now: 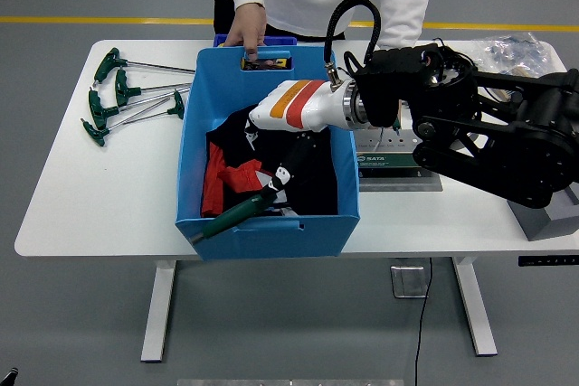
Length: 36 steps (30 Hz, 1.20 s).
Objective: Lift tool from toolbox,place it in box,lift tool from toolbox,place it in box
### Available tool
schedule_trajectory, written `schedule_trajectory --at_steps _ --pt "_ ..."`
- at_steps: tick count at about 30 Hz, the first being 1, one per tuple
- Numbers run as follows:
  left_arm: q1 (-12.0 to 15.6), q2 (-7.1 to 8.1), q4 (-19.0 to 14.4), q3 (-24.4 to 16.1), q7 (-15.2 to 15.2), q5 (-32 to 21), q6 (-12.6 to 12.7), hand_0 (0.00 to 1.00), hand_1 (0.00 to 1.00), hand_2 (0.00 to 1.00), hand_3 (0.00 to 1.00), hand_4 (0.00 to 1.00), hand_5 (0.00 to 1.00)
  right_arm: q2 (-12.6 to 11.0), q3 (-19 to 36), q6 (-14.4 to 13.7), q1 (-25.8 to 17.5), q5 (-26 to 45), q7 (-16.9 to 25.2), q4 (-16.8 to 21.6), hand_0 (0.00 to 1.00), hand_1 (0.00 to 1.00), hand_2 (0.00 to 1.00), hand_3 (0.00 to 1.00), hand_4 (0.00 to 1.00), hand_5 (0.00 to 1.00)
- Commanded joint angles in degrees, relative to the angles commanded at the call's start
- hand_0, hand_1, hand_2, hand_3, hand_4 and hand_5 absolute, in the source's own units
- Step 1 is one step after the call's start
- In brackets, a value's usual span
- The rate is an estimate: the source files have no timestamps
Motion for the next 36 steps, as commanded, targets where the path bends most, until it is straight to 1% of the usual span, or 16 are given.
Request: schedule_trajectory --at_steps 2,3,7,8,9,14,15,17,20,22,26,28,32,33,34,36 --pt "0.08 0.02 0.0 -0.08 0.05 0.13 0.03 0.916 0.928 0.919 0.757 0.707 0.792 -0.07 0.55 -0.48 -0.16 0.07 0.07 -0.6 0.778 0.716 0.729 0.55 0.995 0.656" --pt "0.12 0.03 0.0 -0.11 0.08 0.2 0.03 0.916 0.929 0.919 0.758 0.706 0.791 -0.12 0.8 -0.65 -0.25 0.02 0.08 -0.87 0.81 0.74 0.771 0.582 0.973 0.663" --pt "0.26 0.11 0.0 -0.21 0.14 0.35 0.08 0.916 0.929 0.919 0.758 0.706 0.791 -0.72 2.35 -1.07 -1.01 -0.22 0.12 -2.07 0.81 0.74 0.771 0.582 0.973 0.663" --pt "0.27 0.12 0.0 -0.23 0.14 0.4 0.08 0.916 0.929 0.919 0.758 0.706 0.791 -1.02 2.86 -1.2 -1.29 -0.19 0.2 -2.26 0.81 0.74 0.771 0.582 0.973 0.663" --pt "0.23 0.13 0.0 -0.18 0.11 0.32 0.07 0.915 0.929 0.919 0.759 0.706 0.791 -1.49 3.54 -1.36 -1.61 -0.41 0.35 -2.52 0.831 0.76 0.8 0.644 0.967 0.665" --pt "0.16 0.15 0.0 -0.1 -0.06 0.35 -0.02 0.915 0.929 0.919 0.759 0.706 0.791 -3.52 6.55 -1.64 -2.63 -0.46 0.29 -5.05 0.831 0.76 0.8 0.644 0.967 0.665" --pt "0.23 0.16 0.0 -0.14 -0.02 0.42 -0.01 0.915 0.928 0.918 0.759 0.706 0.79 -3.77 7.62 -1.1 -3.01 -0.66 -0.06 -5.72 0.855 0.786 0.819 0.793 0.998 0.677" --pt "0.42 0.18 0.0 -0.18 0.02 0.54 0.01 0.915 0.928 0.918 0.759 0.706 0.79 -3.97 10.68 -0.41 -4.08 -1.24 -0.7 -6.59 0.855 0.786 0.819 0.793 0.998 0.677" --pt "0.6 0.15 0.0 -0.1 -0.1 0.39 -0.06 0.915 0.928 0.918 0.759 0.706 0.79 -4.09 14.82 -1.1 -5.44 -1.34 -0.69 -6.92 0.855 0.786 0.819 0.793 0.998 0.677" --pt "0.62 0.14 0.0 0.05 -0.24 0.26 -0.15 0.915 0.927 0.918 0.759 0.706 0.791 -4.53 17.54 -1.66 -6.42 -2.0 -1.01 -6.97 0.852 0.783 0.814 0.825 0.998 0.678" --pt "0.54 0.05 0.0 -0.25 -0.22 0.69 -0.15 0.915 0.927 0.918 0.759 0.706 0.791 -5.56 20.0 -1.94 -8.02 -3.49 -1.19 -7.4 0.852 0.783 0.814 0.825 0.998 0.678" --pt "0.51 0.09 0.0 -0.11 -0.25 0.62 -0.18 0.913 0.926 0.918 0.758 0.706 0.791 -6.35 21.05 -1.83 -9.01 -4.15 -1.51 -8.11 0.847 0.787 0.82 0.85 0.998 0.678" --pt "0.57 0.23 0.0 -0.03 -0.31 0.44 -0.18 0.913 0.926 0.918 0.758 0.706 0.791 -8.02 22.48 -0.42 -10.61 -4.59 -3.19 -9.75 0.847 0.787 0.82 0.85 0.998 0.678" --pt "0.6 0.25 0.0 -0.06 -0.32 0.37 -0.16 0.912 0.925 0.918 0.758 0.706 0.791 -8.41 22.83 0.01 -11.03 -4.29 -3.83 -10.02 0.654 0.69 0.795 0.882 0.998 0.677" --pt "0.63 0.26 0.0 -0.08 -0.32 0.35 -0.15 0.912 0.925 0.918 0.758 0.706 0.791 -8.76 23.23 0.24 -11.49 -3.9 -4.4 -10.24 0.654 0.69 0.795 0.882 0.998 0.677" --pt "0.66 0.22 0.0 -0.18 -0.3 0.3 -0.16 0.912 0.925 0.918 0.758 0.706 0.791 -9.67 24.39 -0.93 -12.91 -1.99 -6.44 -10.43 0.654 0.69 0.795 0.882 0.998 0.677"
